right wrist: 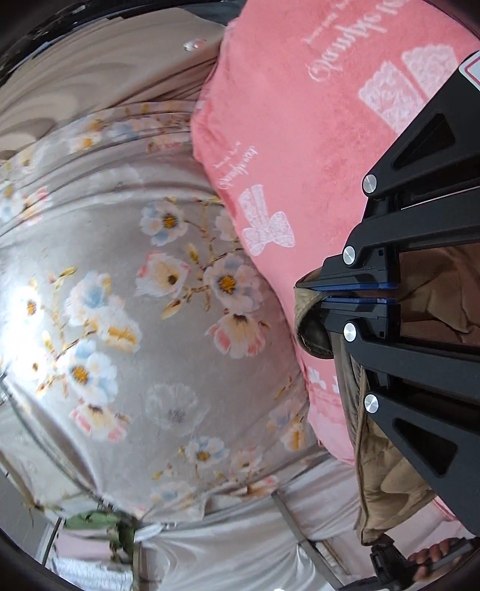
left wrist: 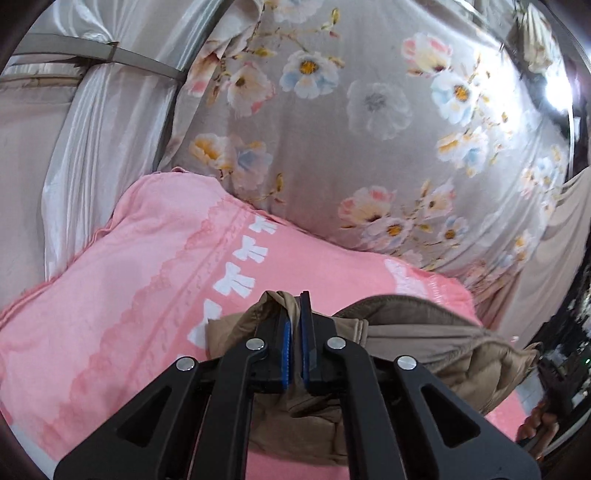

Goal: Fold large clothes

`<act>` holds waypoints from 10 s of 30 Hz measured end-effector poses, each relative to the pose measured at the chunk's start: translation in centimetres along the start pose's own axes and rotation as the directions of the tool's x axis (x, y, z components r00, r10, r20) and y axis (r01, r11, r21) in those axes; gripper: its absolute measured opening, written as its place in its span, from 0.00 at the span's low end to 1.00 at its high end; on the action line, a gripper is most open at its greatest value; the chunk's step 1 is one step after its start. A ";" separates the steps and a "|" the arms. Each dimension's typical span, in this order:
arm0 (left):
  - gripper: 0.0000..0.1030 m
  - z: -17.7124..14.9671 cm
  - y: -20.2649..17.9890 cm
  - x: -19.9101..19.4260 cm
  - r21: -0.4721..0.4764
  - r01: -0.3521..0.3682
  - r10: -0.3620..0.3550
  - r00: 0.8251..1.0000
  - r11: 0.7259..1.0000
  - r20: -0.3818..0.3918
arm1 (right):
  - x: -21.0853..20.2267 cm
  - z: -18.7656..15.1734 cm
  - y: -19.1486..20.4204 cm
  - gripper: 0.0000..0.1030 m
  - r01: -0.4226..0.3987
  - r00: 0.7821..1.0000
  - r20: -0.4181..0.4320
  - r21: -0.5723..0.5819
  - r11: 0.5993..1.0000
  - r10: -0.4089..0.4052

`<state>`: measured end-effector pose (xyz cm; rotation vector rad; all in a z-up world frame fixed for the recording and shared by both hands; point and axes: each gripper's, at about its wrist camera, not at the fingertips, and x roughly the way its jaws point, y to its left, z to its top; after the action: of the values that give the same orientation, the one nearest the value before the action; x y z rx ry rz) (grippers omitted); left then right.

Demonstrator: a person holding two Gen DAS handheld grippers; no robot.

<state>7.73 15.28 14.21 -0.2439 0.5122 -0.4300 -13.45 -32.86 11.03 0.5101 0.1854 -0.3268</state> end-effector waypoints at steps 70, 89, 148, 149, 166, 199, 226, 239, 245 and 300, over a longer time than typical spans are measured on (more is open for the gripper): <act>0.71 -7.0 -10.4 28.9 0.344 -0.157 0.252 0.935 0.926 -0.251 | 27.2 -12.8 15.0 0.29 0.003 0.890 -0.422 -0.370 0.929 -0.171; 0.74 -12.0 -6.9 31.9 0.288 -0.211 0.288 0.921 0.934 -0.261 | 30.5 -18.5 13.2 0.29 0.067 0.868 -0.414 -0.454 0.889 -0.276; 0.78 -12.0 -7.4 29.5 0.290 -0.260 0.339 0.902 0.921 -0.266 | 29.6 -17.7 12.8 0.31 0.058 0.861 -0.438 -0.422 0.905 -0.259; 0.78 -11.8 -7.3 28.1 0.272 -0.250 0.320 0.912 0.929 -0.257 | 28.6 -17.4 13.2 0.31 0.047 0.865 -0.440 -0.408 0.912 -0.241; 0.86 -17.6 -3.7 20.6 0.306 -0.326 0.387 0.907 0.895 -0.168 | 20.7 -23.4 17.2 0.33 0.004 0.917 -0.333 -0.542 0.841 -0.218; 0.87 -15.5 4.9 10.7 -0.126 -0.187 0.158 0.965 0.974 -0.210 | 18.4 -22.6 16.6 0.35 0.010 0.914 -0.358 -0.445 0.895 -0.188; 0.16 -11.8 1.2 7.9 -0.128 -0.081 0.058 0.983 0.988 -0.175 | 11.7 -21.1 13.6 0.00 -0.152 0.851 -0.525 -0.210 0.966 0.020; 0.13 -9.0 -8.4 5.0 0.085 0.067 -0.059 0.994 0.994 -0.093 | 15.5 -24.4 13.6 0.03 -0.248 0.712 -0.678 -0.001 0.969 0.182; 0.13 -9.2 -15.1 7.5 0.219 0.162 -0.134 0.981 0.962 -0.137 | 13.8 -21.4 10.3 0.02 -0.206 0.691 -0.677 0.152 0.967 0.254; 0.67 -6.1 -14.0 16.8 0.080 0.015 0.009 0.959 0.997 -0.283 | 15.7 -5.2 4.6 0.07 0.031 0.879 -0.453 -0.252 0.967 -0.147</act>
<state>13.06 -5.41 6.63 -0.1042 0.7736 -0.4909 2.33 -30.51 4.70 0.3340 0.7160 -0.2618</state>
